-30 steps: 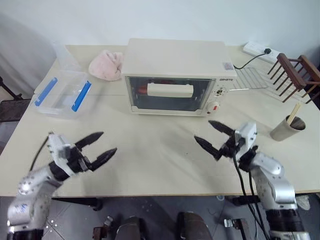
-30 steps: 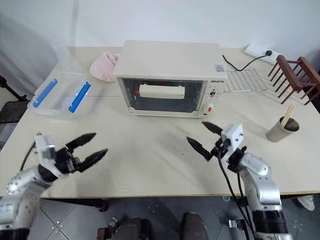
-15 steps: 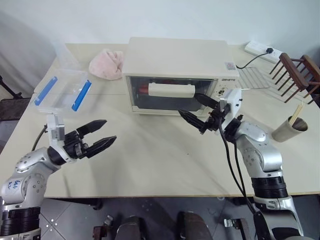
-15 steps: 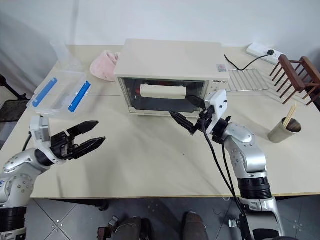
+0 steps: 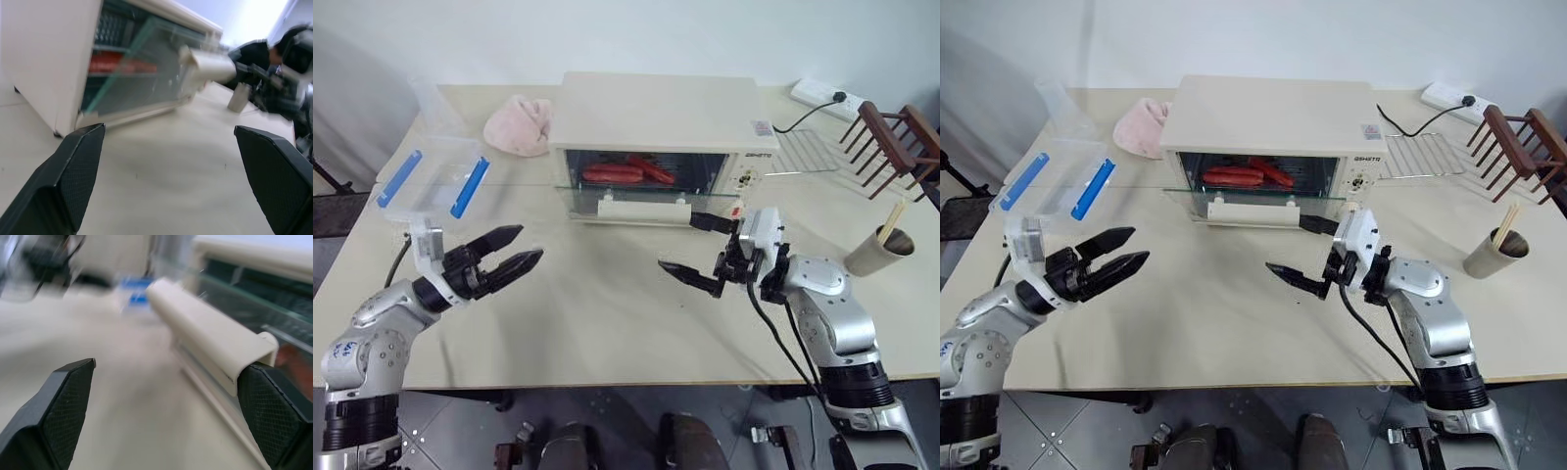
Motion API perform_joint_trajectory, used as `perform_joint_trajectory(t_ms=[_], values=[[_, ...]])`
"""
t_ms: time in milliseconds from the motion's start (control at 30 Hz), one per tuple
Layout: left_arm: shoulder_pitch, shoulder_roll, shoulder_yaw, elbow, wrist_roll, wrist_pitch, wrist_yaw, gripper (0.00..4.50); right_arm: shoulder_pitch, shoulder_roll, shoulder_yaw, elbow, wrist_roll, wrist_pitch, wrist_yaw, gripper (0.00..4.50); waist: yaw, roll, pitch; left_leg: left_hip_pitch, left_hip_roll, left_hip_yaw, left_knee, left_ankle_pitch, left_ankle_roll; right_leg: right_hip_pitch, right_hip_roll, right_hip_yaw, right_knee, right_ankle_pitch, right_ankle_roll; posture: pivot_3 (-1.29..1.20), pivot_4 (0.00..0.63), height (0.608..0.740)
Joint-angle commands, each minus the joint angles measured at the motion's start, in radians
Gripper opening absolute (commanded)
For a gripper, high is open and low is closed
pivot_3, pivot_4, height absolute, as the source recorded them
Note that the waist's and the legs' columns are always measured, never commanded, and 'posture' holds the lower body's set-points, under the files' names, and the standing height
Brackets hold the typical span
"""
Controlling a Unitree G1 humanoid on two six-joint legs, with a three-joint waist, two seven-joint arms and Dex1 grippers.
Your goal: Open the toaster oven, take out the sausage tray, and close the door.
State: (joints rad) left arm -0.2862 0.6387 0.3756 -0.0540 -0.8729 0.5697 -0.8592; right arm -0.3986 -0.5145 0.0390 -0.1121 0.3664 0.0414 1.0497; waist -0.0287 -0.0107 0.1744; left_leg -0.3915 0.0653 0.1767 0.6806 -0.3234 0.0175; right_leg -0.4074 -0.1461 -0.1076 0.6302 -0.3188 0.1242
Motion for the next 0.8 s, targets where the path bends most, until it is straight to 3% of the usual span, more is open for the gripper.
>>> perform_joint_trajectory(t_ms=[33,367,600,800], values=[[-0.118,-0.029,0.028,0.054,-0.033,-0.003,0.04,3.24,-0.002,0.006,0.018,-0.021,-0.019,-0.104,0.031,4.5,0.0,0.0,0.0,0.0,0.0,0.001,0.0,0.0,0.0,0.0,0.0,0.0,0.0,0.0,0.0,0.0,0.15,0.74],[-0.36,-0.1,-0.101,0.296,0.141,-0.108,-0.018,0.09,0.0,0.013,0.031,0.021,-0.047,-0.175,0.017,4.5,-0.001,-0.001,0.001,0.0,0.0,0.001,0.001,0.0,-0.001,0.0,0.002,0.0,0.0,0.0,0.0,0.0,0.15,0.74],[-0.415,-0.136,-0.17,0.397,0.227,-0.171,-0.097,0.02,0.009,0.009,0.022,0.027,-0.059,-0.192,0.004,4.5,-0.001,-0.002,0.001,0.0,0.001,0.001,0.001,0.001,-0.001,0.0,0.003,0.0,0.0,0.0,0.0,0.0,0.15,0.74],[-0.413,-0.132,-0.231,0.385,0.249,-0.143,-0.195,0.02,0.136,-0.031,-0.062,0.009,-0.067,-0.191,-0.059,4.5,0.007,-0.002,0.001,0.0,0.0,0.001,0.001,0.001,-0.001,0.0,0.003,0.0,0.001,0.0,0.0,0.0,0.15,0.74]])
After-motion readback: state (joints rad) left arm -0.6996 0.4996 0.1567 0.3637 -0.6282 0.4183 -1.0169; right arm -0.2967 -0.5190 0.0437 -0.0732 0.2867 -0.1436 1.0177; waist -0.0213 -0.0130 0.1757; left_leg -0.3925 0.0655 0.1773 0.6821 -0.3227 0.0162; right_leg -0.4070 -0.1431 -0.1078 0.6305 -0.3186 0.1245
